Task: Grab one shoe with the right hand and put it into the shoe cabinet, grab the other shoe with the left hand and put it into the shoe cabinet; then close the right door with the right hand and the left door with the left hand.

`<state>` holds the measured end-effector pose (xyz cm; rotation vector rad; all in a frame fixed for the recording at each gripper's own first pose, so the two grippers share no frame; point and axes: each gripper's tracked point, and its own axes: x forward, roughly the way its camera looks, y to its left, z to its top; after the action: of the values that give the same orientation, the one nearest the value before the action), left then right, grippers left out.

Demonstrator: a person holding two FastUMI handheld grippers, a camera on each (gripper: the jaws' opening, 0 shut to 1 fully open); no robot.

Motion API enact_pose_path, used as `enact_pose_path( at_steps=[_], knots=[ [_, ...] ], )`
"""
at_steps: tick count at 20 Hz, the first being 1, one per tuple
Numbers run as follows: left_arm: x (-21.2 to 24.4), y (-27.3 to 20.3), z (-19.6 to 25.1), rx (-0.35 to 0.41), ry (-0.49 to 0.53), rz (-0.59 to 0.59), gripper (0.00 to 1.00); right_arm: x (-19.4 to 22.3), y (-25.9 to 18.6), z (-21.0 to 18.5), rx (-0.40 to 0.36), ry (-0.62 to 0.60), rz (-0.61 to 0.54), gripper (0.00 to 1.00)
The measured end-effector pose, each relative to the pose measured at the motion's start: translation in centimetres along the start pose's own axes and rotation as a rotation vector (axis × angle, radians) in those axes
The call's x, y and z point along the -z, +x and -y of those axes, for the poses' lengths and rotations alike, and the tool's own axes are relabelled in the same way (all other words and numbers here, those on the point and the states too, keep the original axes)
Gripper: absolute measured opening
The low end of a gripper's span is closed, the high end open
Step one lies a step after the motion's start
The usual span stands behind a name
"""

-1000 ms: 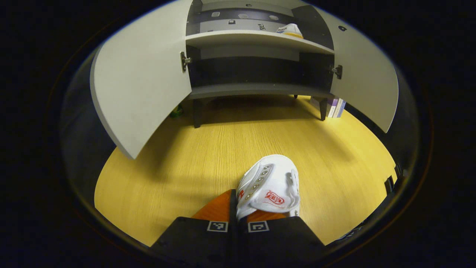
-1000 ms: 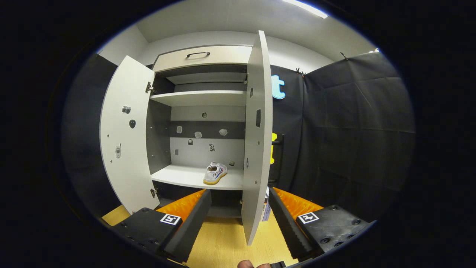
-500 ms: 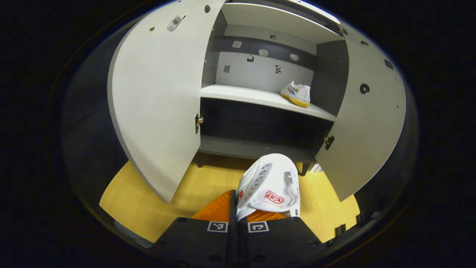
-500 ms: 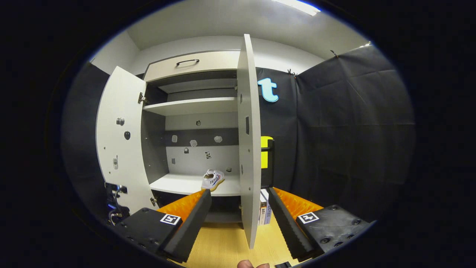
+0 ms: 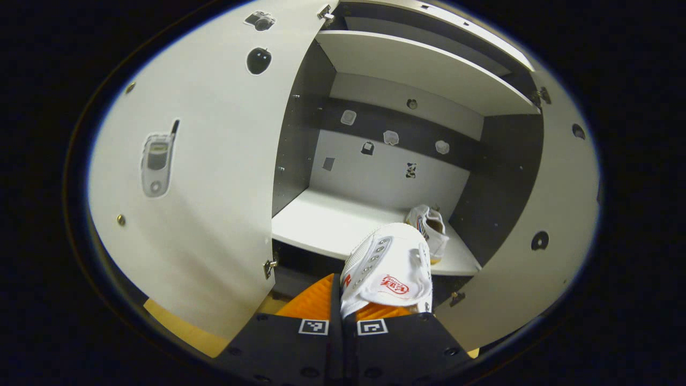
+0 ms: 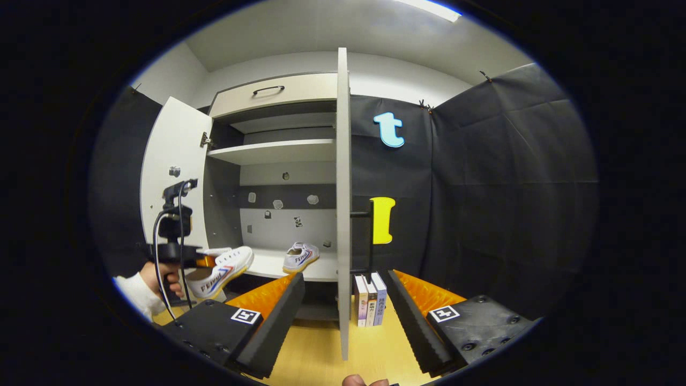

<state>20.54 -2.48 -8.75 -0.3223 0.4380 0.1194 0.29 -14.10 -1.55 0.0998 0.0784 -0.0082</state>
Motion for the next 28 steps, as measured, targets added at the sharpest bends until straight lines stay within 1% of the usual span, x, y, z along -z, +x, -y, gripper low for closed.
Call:
enact_pose_path(
  at_steps=[2, 5, 8, 12, 15, 20, 25, 27, 28],
  knots=[
    [-2.2, 2.8, 0.3, -0.031, -0.03, 0.008, 0.05, 0.3, 0.3, 1.5, 0.009, 0.004, -0.009, 0.98],
    [-4.5, 7.2, 0.0, -0.098, -0.018, 0.012, 0.05, 0.5, 0.5, 3.7, 0.029, 0.011, -0.011, 0.98],
    [-6.1, 11.6, 0.1, -0.154, -0.022, -0.012, 0.05, 0.9, 0.8, 5.2, 0.046, 0.021, -0.021, 0.98],
    [-7.6, 17.3, -0.3, -0.237, 0.04, -0.032, 0.05, 1.4, 1.1, 7.6, 0.085, 0.017, -0.038, 0.98],
    [-7.8, 20.5, 0.0, -0.268, 0.052, -0.059, 0.05, 1.4, 0.9, 9.2, 0.117, 0.006, -0.038, 0.98],
    [-7.6, 23.4, -0.1, -0.307, 0.099, -0.077, 0.04, 1.4, 0.3, 11.1, 0.163, -0.003, -0.042, 0.98],
    [-5.9, 24.3, -0.8, -0.369, 0.12, -0.129, 0.05, 1.3, -0.4, 11.7, 0.184, -0.004, -0.038, 0.98],
    [-5.1, 24.5, -1.0, -0.374, 0.12, -0.155, 0.05, 1.1, -0.7, 11.8, 0.187, -0.013, -0.03, 0.98],
    [-4.6, 24.6, -0.9, -0.363, 0.124, -0.169, 0.05, 1.0, -0.8, 11.8, 0.186, -0.013, -0.027, 0.98]
  ],
)
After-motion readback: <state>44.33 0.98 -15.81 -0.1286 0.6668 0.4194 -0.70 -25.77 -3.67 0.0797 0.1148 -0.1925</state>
